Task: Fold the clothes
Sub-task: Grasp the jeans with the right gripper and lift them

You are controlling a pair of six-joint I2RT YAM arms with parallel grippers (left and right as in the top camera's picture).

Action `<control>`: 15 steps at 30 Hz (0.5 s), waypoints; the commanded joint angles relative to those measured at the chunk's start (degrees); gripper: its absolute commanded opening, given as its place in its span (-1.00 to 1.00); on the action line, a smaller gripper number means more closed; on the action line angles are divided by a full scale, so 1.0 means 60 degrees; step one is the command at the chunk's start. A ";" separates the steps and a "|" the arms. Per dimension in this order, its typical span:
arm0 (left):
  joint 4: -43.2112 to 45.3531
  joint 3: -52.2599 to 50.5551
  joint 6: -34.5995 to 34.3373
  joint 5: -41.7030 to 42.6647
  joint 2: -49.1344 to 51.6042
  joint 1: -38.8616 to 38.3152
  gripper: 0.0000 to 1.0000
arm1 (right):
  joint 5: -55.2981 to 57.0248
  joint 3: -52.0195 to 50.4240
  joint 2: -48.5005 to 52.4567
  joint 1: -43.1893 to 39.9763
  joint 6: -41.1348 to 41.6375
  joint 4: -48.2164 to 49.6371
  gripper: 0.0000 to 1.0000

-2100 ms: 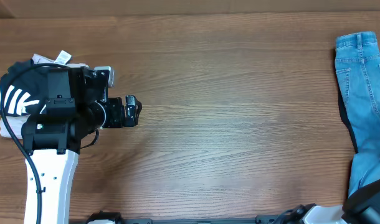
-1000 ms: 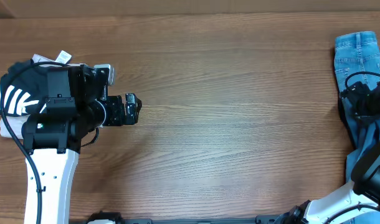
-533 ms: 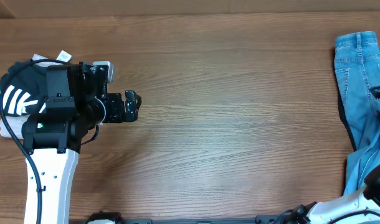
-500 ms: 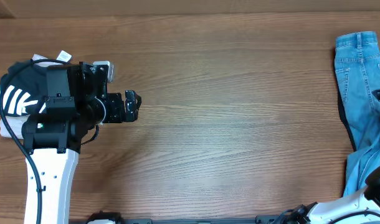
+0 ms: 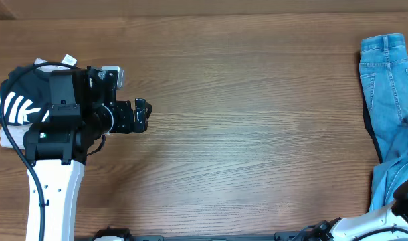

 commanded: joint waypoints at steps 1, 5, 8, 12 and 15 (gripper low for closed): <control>0.0087 0.0211 0.0379 -0.0066 0.0051 0.0040 1.00 | 0.0233 0.0175 -0.0095 -0.0044 0.0044 -0.0652 0.97; 0.0291 0.0211 0.0401 -0.0062 0.0051 0.0040 1.00 | 0.0962 0.0171 -0.0095 -0.0025 0.0554 -0.1490 0.80; 0.0295 0.0211 0.0401 -0.0062 0.0051 0.0040 1.00 | 0.0211 0.0153 -0.0095 -0.0018 0.0659 -0.1690 -0.51; 0.0335 0.0211 0.0401 -0.0058 0.0051 0.0040 1.00 | -0.4863 0.0189 -0.0157 0.0262 -0.0998 -0.1588 -0.92; 0.0331 0.0211 0.0393 -0.0055 0.0051 0.0040 1.00 | -0.7162 0.0193 -0.0528 0.1300 -0.2153 -0.1774 -0.92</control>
